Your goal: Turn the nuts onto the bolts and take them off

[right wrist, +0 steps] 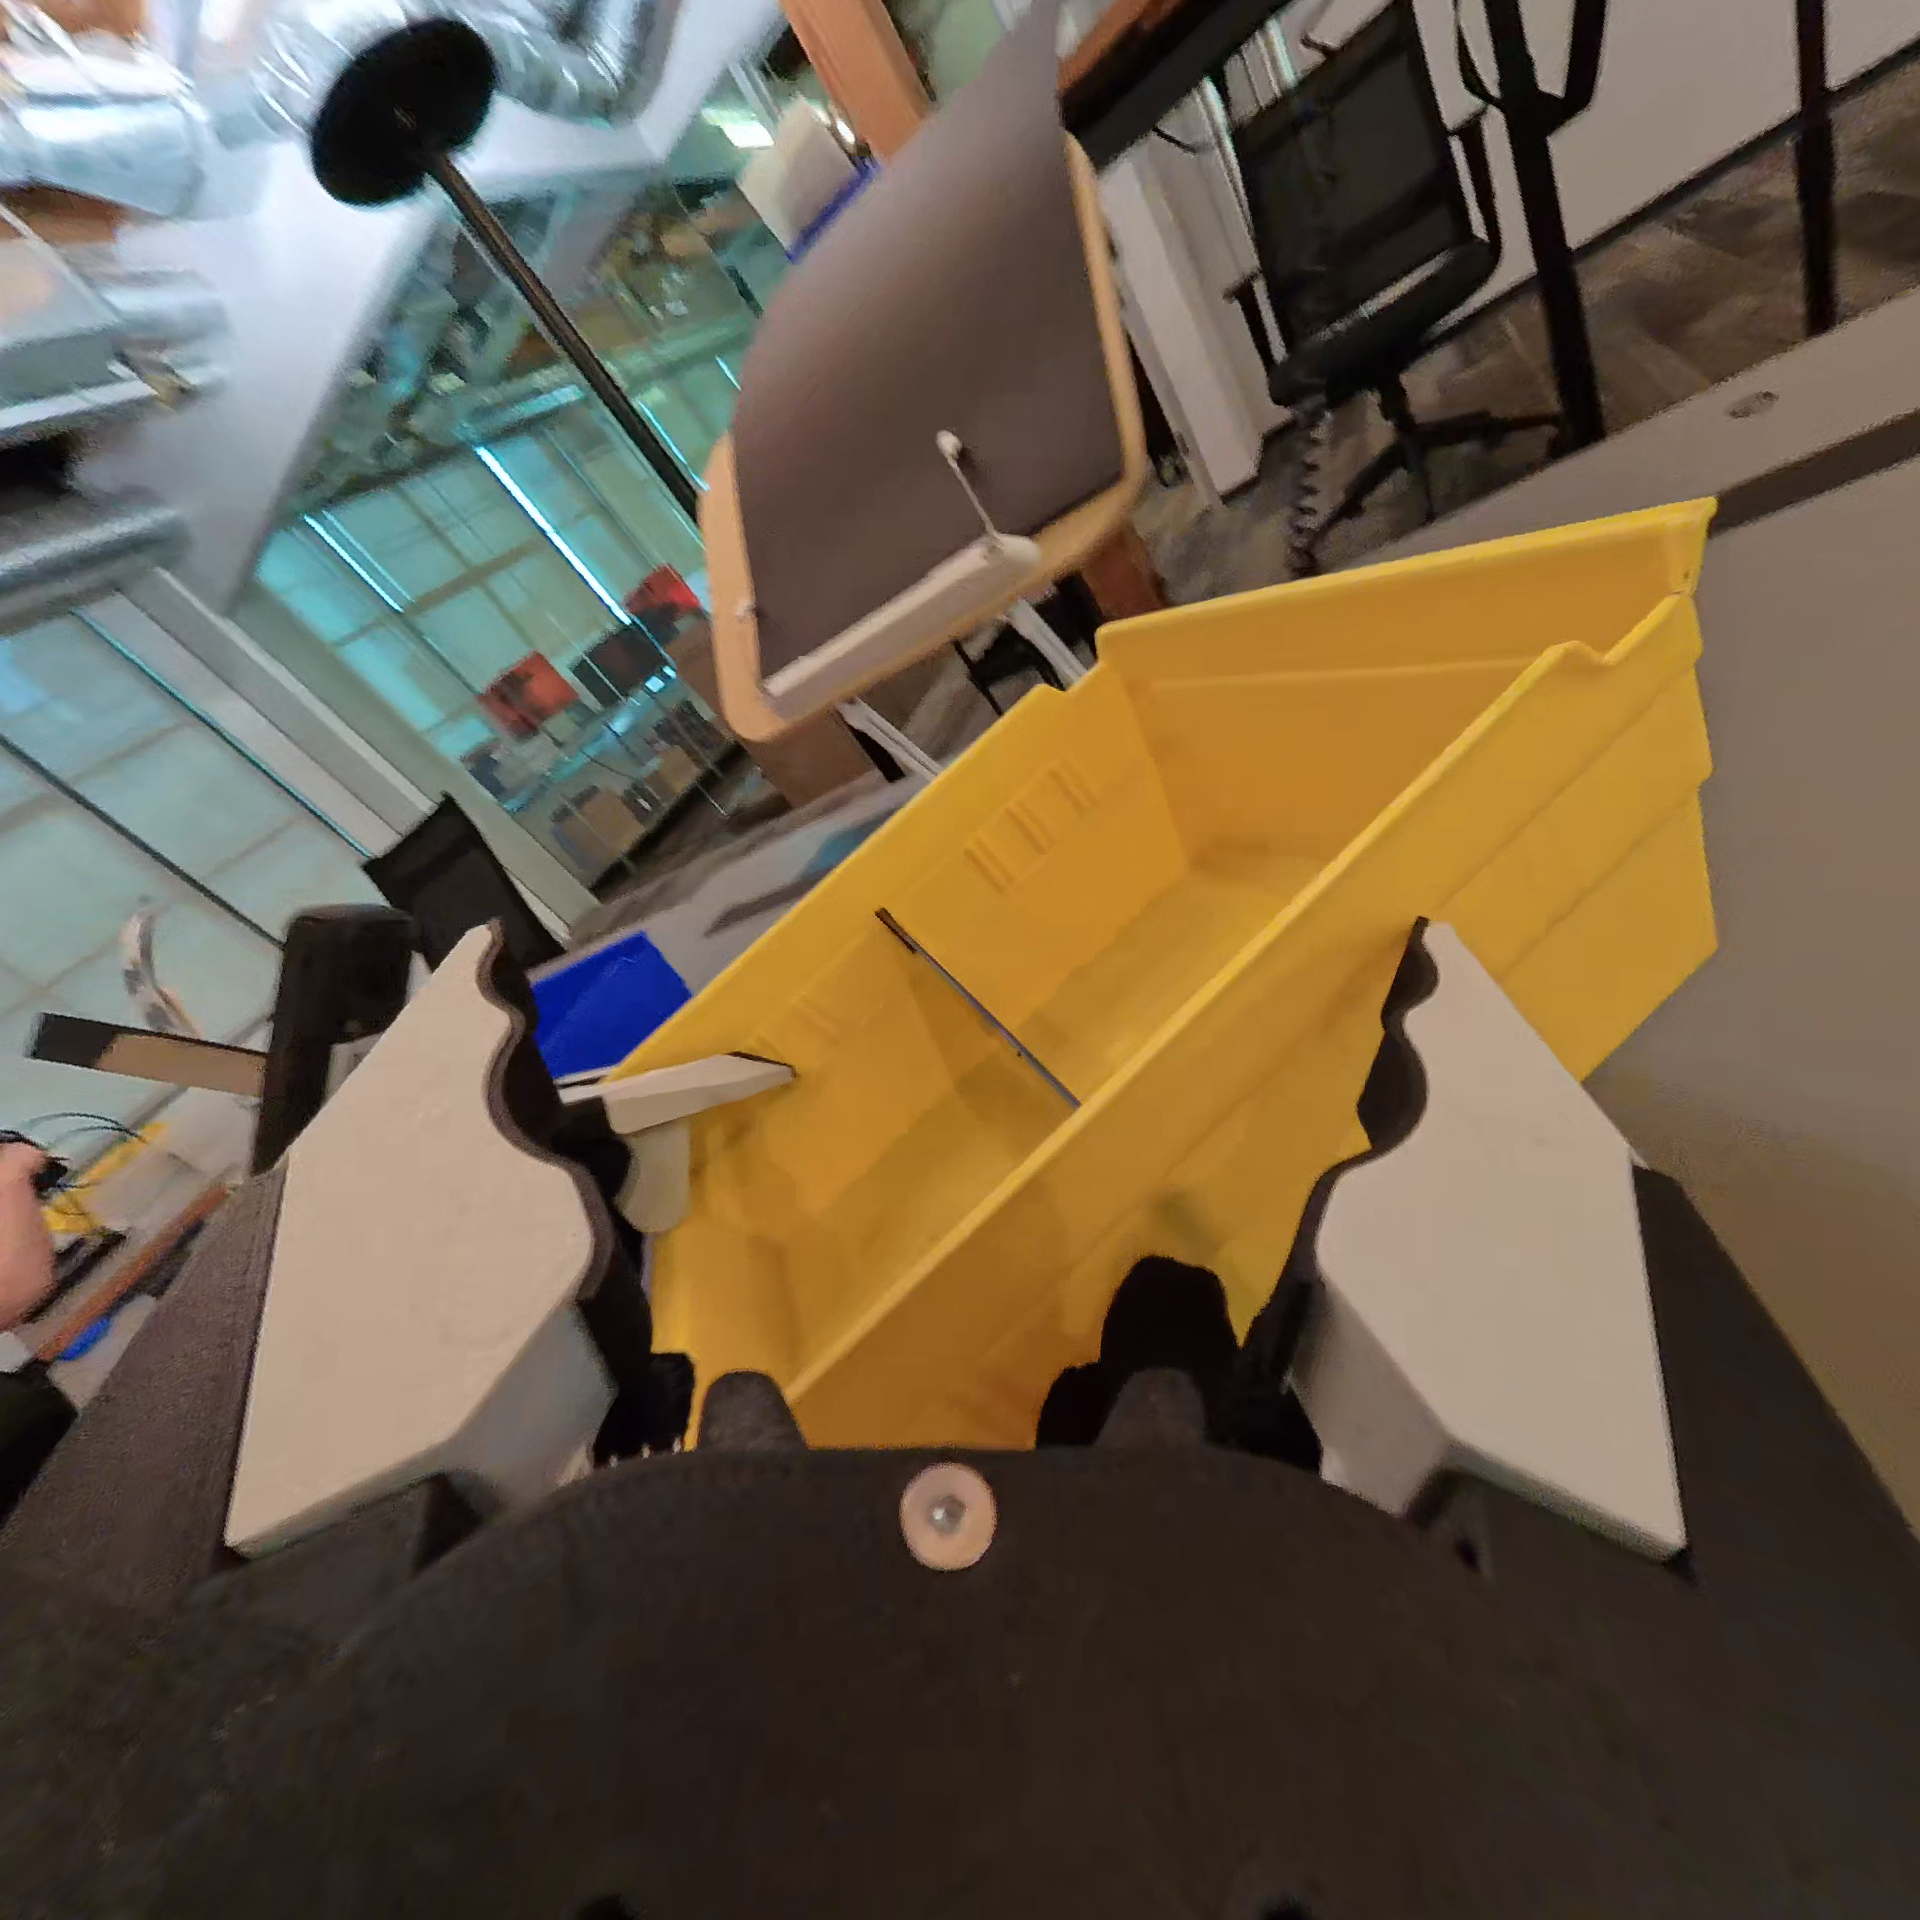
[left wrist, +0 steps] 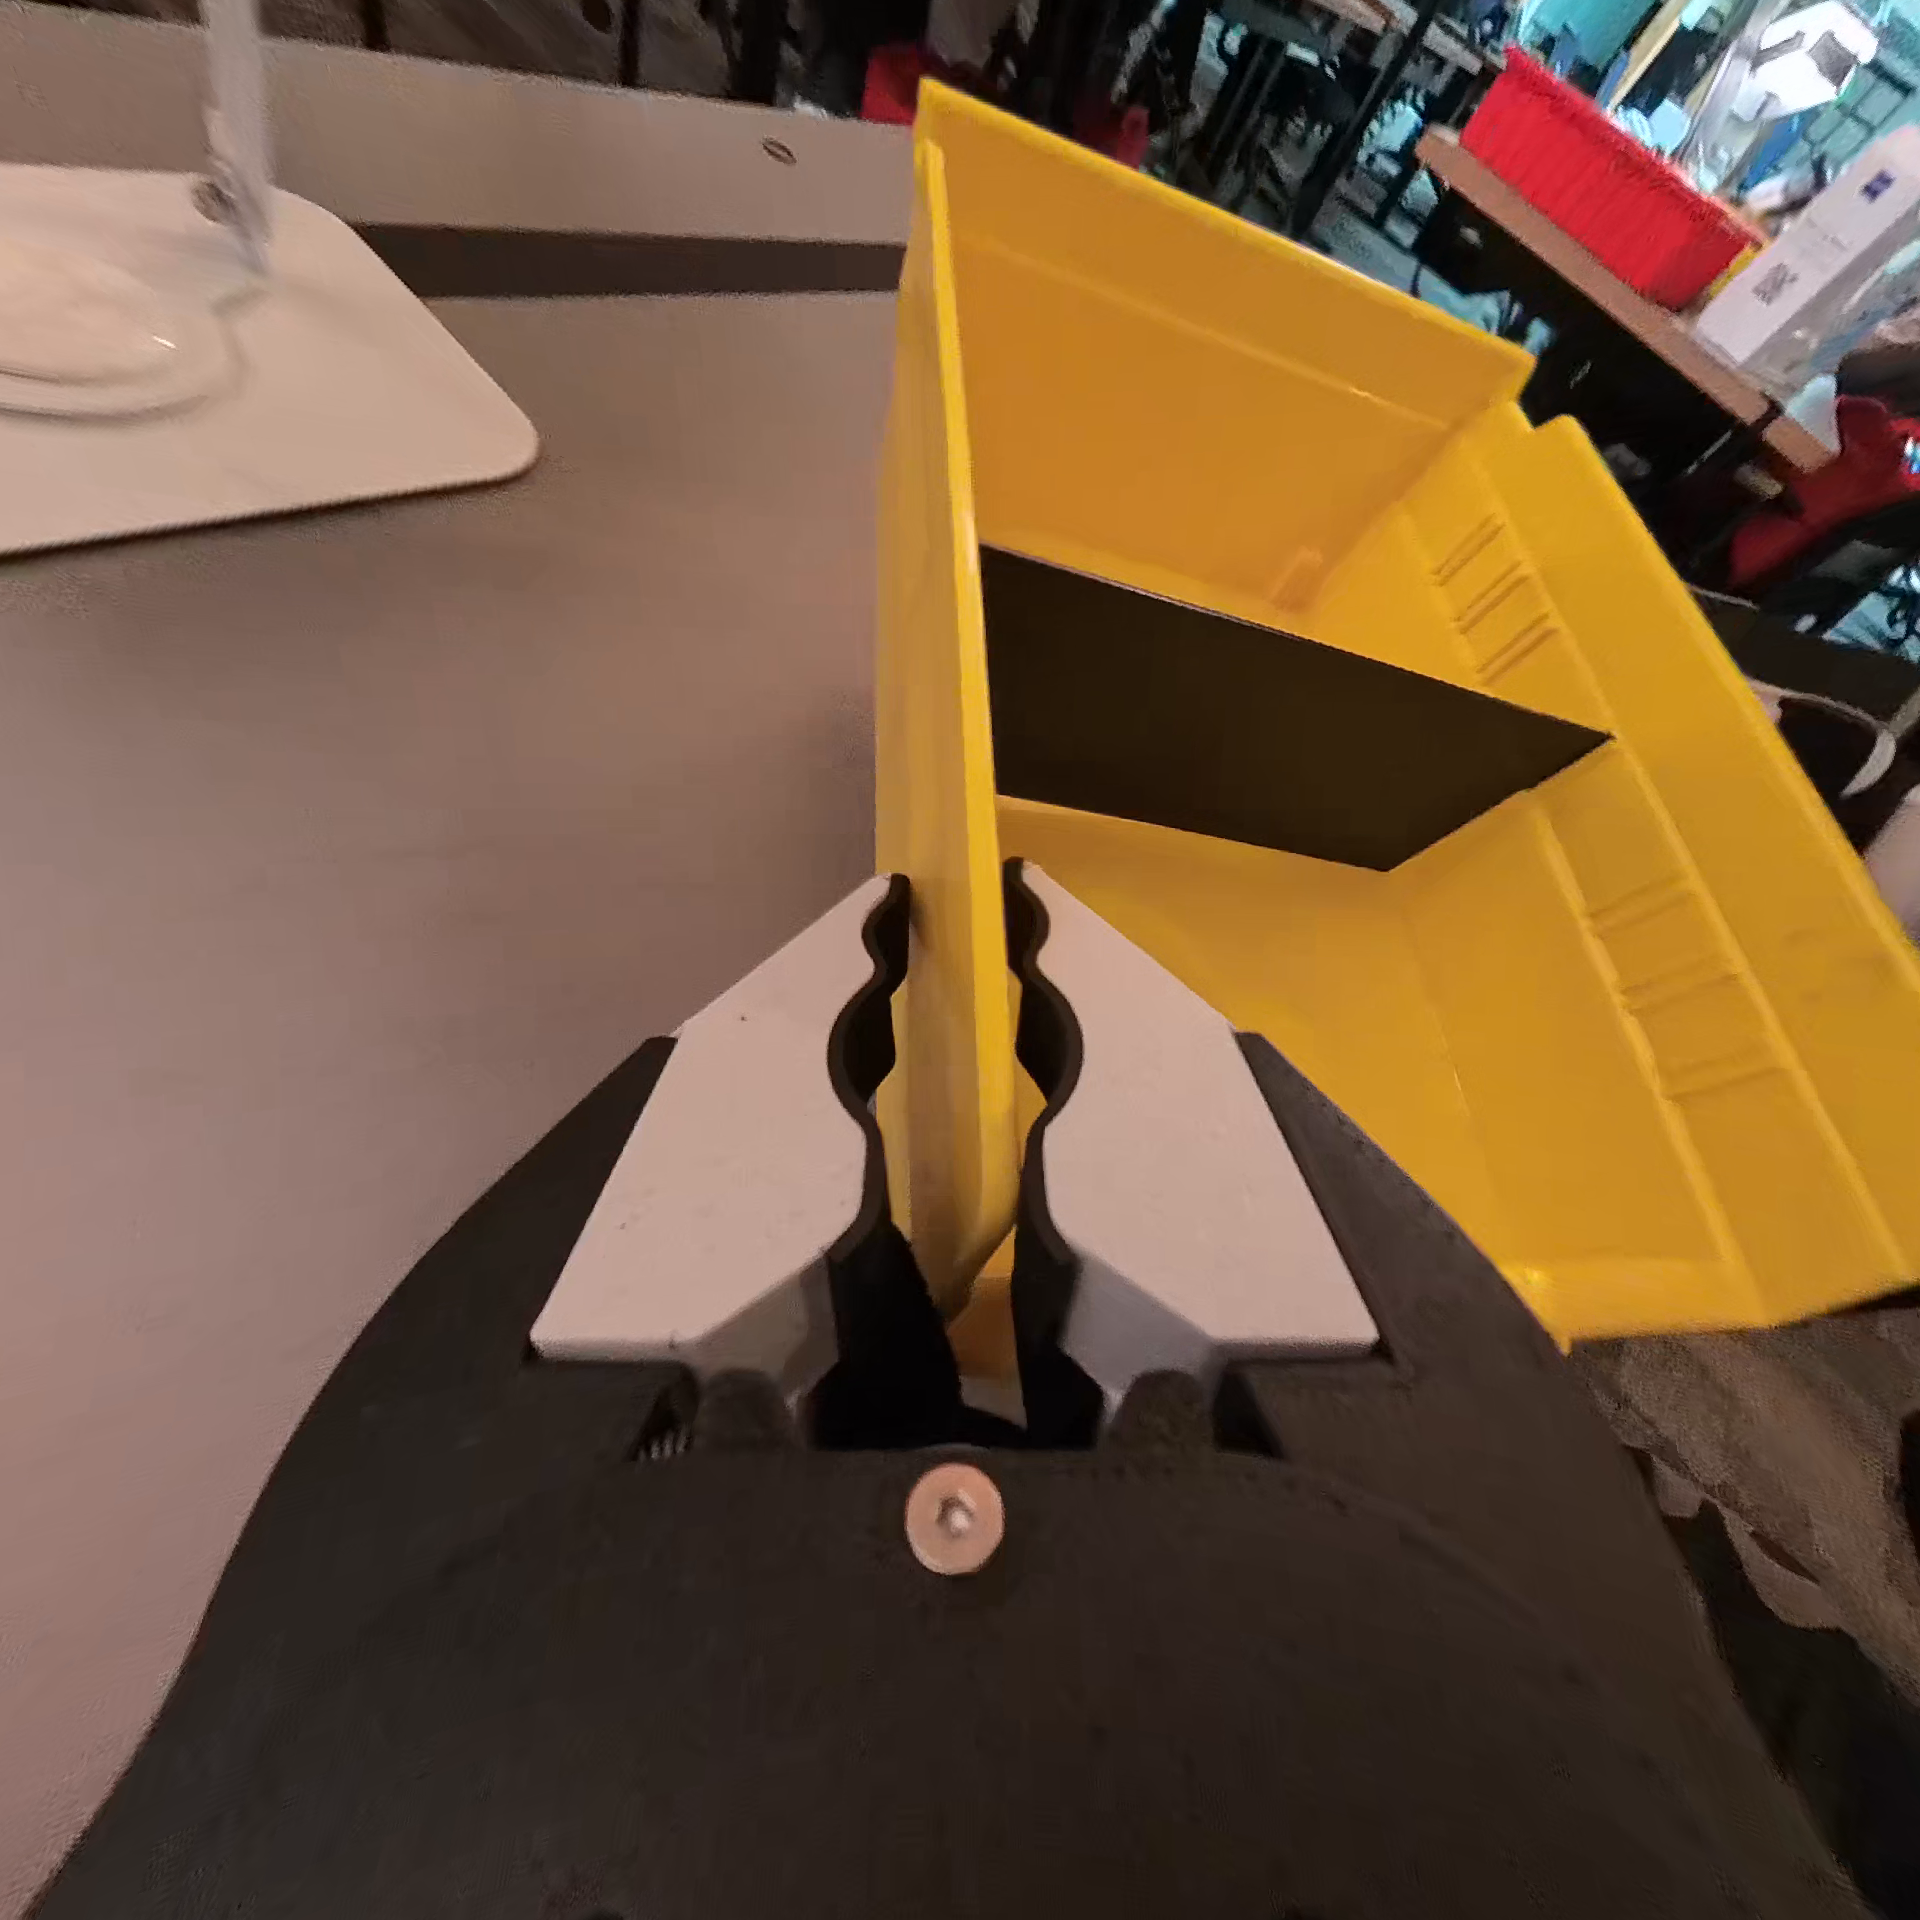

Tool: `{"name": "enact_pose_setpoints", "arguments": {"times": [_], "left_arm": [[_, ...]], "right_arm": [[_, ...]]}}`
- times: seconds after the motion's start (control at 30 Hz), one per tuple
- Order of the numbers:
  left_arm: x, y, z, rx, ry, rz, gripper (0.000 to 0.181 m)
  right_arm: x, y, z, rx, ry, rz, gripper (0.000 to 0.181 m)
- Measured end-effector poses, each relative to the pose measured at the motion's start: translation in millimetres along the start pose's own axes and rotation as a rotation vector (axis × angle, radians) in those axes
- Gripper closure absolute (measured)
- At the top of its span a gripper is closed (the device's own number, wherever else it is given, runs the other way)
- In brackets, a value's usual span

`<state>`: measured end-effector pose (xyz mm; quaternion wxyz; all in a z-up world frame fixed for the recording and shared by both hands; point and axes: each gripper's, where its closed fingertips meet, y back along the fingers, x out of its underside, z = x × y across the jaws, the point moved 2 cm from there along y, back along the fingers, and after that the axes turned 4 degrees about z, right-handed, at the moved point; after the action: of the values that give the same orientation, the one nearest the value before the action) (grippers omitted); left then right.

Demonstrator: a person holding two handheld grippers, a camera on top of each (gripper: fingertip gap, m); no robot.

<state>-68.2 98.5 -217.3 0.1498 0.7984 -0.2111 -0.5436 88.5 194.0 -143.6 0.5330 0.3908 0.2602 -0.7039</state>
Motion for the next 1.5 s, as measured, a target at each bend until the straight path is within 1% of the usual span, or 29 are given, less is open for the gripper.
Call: {"name": "enact_pose_setpoints", "arguments": {"times": [0.17, 0.33, 0.47, 0.53, 0.57, 0.7, 0.73, 0.8, 0.9, 1.0, 1.07, 1.1, 1.13, 1.2, 1.27, 1.33, 1.4, 1.5], "left_arm": [[13.9, -28.4, -20.5, 0.056, 0.002, 0.060, 0.151], [15.7, -43.4, -44.5, 0.099, -0.030, 0.069, 0.138], [21.9, -55.3, -70.2, 0.166, -0.023, 0.099, 0.127], [25.3, -62.3, -82.0, 0.181, -0.008, 0.113, 0.121], [28.0, -65.9, -88.9, 0.206, 0.003, 0.132, 0.120], [29.3, -76.5, -116.8, 0.302, 0.036, 0.168, 0.110], [29.2, -79.2, -122.1, 0.320, 0.048, 0.175, 0.112], [28.9, -85.7, -129.8, 0.350, 0.061, 0.191, 0.113], [22.9, -96.3, -133.0, 0.368, 0.078, 0.187, 0.112], [16.6, -104.6, -131.1, 0.374, 0.094, 0.179, 0.112], [16.0, -102.9, -128.1, 0.359, 0.087, 0.185, 0.108], [14.1, -98.5, -123.3, 0.326, 0.066, 0.169, 0.104], [9.9, -91.2, -116.8, 0.292, 0.038, 0.139, 0.102], [1.1, -69.2, -104.1, 0.256, -0.001, 0.099, 0.104], [-13.8, -38.0, -89.7, 0.211, -0.058, 0.044, 0.107], [-29.0, -0.4, -70.9, 0.141, -0.136, 0.002, 0.111], [-44.0, 42.7, -43.3, 0.045, -0.184, -0.041, 0.119], [-60.4, 114.1, 22.0, -0.150, -0.168, -0.057, 0.129]], "right_arm": [[5.1, -0.4, -37.7, 0.074, 0.051, 0.074, 0.026], [1.4, -8.6, -68.9, 0.127, 0.153, 0.171, 0.027], [-15.3, -16.5, -98.1, 0.125, 0.182, 0.228, 0.040], [-19.2, -22.2, -112.9, 0.119, 0.231, 0.305, 0.046], [-21.0, -24.2, -121.3, 0.116, 0.249, 0.349, 0.053], [-34.5, -31.7, -152.3, 0.066, 0.266, 0.432, 0.069], [-36.9, -33.3, -158.9, 0.049, 0.269, 0.448, 0.072], [-42.9, -36.1, -167.6, 0.017, 0.293, 0.467, 0.084], [-47.9, -40.9, -180.0, 0.018, 0.331, 0.492, 0.089], [-52.6, -45.5, -190.6, 0.033, 0.337, 0.493, 0.085], [-60.1, -47.2, -192.4, 0.032, 0.317, 0.456, 0.076], [-66.7, -46.9, -194.8, 0.058, 0.335, 0.426, 0.071], [-74.5, -45.1, -198.0, 0.102, 0.374, 0.397, 0.063], [-92.8, -38.4, -199.1, 0.198, 0.490, 0.338, 0.061], [-110.2, -30.8, -188.8, 0.273, 0.612, 0.293, 0.062], [-125.9, -25.0, -168.2, 0.321, 0.727, 0.248, 0.063], [-134.9, -22.6, -139.0, 0.334, 0.829, 0.227, 0.072], [-136.9, -25.6, -84.6, 0.266, 0.893, 0.208, 0.079]]}}
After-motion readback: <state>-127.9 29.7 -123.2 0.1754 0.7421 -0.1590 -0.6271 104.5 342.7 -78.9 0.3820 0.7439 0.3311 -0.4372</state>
